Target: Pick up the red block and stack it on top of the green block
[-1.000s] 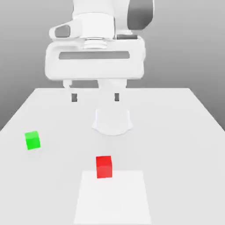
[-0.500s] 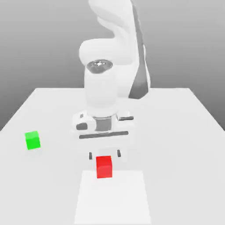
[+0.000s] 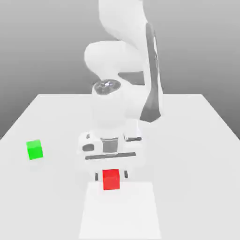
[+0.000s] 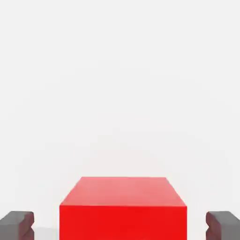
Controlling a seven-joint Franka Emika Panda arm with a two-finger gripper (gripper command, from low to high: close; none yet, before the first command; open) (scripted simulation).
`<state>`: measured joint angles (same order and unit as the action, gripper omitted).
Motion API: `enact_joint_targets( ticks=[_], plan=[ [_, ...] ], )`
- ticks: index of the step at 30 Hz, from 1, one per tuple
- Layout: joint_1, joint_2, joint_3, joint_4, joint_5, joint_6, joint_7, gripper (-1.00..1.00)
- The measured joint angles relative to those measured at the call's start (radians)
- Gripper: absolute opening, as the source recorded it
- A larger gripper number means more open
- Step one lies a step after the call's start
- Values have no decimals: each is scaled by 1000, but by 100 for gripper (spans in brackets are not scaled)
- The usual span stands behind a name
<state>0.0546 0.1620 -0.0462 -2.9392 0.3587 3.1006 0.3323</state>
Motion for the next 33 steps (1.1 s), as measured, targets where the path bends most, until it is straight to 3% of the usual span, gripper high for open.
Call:
enact_joint_targets(
  ticks=[1,14,24,33],
  plan=[
    [0,9,2,-1,1,10,1,-100],
    [2,-60,-18,5,-35,-65,18,-100],
    [-9,-190,-55,-12,-199,-183,134,-100],
    [-73,-303,-28,-50,-358,-255,256,-100]
  ],
)
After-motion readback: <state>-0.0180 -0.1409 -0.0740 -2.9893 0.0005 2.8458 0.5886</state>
